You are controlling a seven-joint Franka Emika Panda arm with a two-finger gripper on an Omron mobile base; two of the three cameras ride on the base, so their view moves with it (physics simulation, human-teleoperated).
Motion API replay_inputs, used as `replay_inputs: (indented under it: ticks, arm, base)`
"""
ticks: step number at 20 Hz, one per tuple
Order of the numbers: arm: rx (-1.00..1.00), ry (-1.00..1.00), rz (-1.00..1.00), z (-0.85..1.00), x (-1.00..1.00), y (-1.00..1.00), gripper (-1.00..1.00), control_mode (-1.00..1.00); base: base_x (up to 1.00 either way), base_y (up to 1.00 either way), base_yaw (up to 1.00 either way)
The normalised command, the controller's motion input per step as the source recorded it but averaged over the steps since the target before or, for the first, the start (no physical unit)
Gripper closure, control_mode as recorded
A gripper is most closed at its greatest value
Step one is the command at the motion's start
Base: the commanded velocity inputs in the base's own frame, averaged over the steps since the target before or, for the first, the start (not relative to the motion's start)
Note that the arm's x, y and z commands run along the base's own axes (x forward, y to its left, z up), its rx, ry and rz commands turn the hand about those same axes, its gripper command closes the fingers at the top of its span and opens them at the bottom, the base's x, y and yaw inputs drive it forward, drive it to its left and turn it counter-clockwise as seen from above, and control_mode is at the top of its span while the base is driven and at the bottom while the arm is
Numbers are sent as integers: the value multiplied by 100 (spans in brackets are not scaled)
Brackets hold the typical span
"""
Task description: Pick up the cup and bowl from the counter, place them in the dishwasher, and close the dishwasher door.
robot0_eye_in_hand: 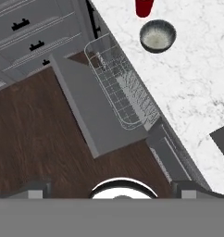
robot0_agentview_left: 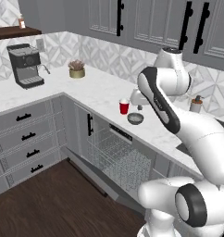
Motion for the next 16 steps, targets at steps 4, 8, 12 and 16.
replay_inputs:
  ticks: [4, 8, 12, 16]
  arm:
    - [-13, 36, -7, -14, 68, 44, -100, -100]
    - [-7, 36, -9, -44, 97, 12, -100, -100]
    - [-2, -6, 0, -73, 88, 0, -100, -100]
    - [-1, -19, 0, -92, 71, -17, -100, -100]
  base:
    - [0, 0, 0]
    - [0, 0, 0]
    - [0, 0, 0]
    - [0, 0, 0]
